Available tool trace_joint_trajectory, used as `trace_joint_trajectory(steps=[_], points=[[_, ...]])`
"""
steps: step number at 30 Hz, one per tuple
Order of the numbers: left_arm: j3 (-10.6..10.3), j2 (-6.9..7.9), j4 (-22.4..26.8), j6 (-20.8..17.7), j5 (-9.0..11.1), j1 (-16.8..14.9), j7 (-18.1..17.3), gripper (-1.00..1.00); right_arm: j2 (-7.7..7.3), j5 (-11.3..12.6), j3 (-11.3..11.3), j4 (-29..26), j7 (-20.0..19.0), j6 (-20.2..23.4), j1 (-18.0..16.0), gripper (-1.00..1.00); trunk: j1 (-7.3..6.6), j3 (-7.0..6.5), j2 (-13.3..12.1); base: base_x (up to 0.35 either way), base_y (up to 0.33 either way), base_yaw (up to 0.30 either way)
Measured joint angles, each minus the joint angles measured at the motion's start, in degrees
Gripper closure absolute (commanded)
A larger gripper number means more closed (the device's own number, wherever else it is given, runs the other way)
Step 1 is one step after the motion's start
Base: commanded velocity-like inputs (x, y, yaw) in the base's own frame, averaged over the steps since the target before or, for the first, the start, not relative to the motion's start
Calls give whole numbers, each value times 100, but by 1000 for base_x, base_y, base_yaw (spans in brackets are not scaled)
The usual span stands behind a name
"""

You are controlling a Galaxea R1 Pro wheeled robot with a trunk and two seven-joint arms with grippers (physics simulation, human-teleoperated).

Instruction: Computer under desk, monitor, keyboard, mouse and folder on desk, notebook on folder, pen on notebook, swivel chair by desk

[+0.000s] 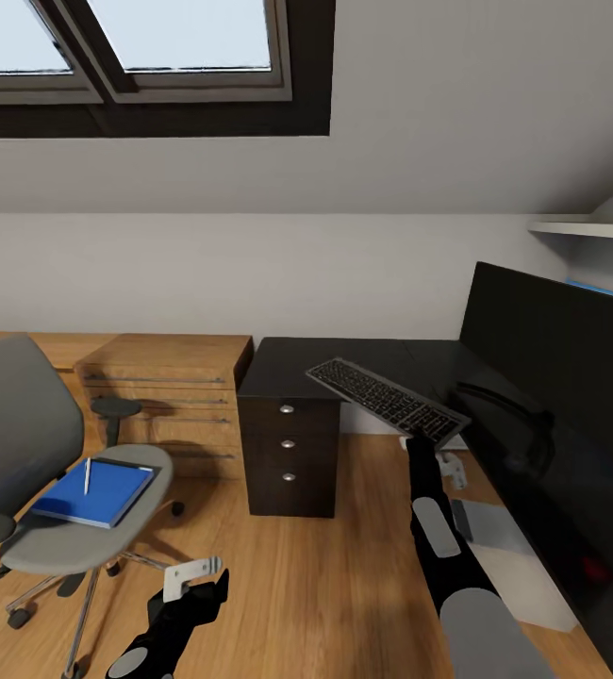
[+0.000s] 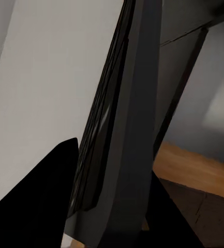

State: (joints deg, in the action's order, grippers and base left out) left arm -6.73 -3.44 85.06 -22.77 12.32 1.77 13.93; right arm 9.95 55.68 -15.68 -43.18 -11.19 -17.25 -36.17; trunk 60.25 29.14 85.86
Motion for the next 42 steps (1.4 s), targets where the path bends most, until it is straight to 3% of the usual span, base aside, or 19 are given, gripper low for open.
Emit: trace_joint_trajectory(steps=[6, 14, 24, 27, 30, 33, 38, 42], points=[[-4, 0, 49, 8, 0, 0, -5, -100, 0, 331, 14, 21, 3, 18, 0, 100, -2, 0, 0, 243, 171, 0], [-168, 0, 54, 10, 1, 0, -1, -100, 0, 373, 1, 31, 1, 7, 0, 100, -2, 0, 0, 287, 142, 0], [-196, 1, 51, 3, 7, 0, 0, -100, 0, 375, -20, 271, 95, -99, 1, 100, -1, 1, 0, 304, -33, 0], [-220, -4, 48, -16, 14, 0, -5, -100, -1, 369, -13, 409, 216, -385, 1, 100, 1, 1, 0, 95, -39, 0], [-358, -1, 42, -22, 14, 0, -3, -100, -1, 363, 16, 604, 283, -1130, 1, 100, 1, 0, 0, 26, -11, 0], [-422, 0, 38, -24, 10, 0, -1, -100, 0, 339, 217, 818, 301, -1817, 0, 100, 1, 0, 0, 7, -3, 0], [-443, 0, 37, -25, 9, -1, 0, -100, 0, 328, 642, 1010, 308, -2188, 0, 100, 1, 0, 0, 2, -1, 0], [-444, 0, 37, -25, 14, 0, 0, -100, 0, 335, 708, 1066, 308, -2223, -1, 100, 1, 0, 0, 0, 0, 0]])
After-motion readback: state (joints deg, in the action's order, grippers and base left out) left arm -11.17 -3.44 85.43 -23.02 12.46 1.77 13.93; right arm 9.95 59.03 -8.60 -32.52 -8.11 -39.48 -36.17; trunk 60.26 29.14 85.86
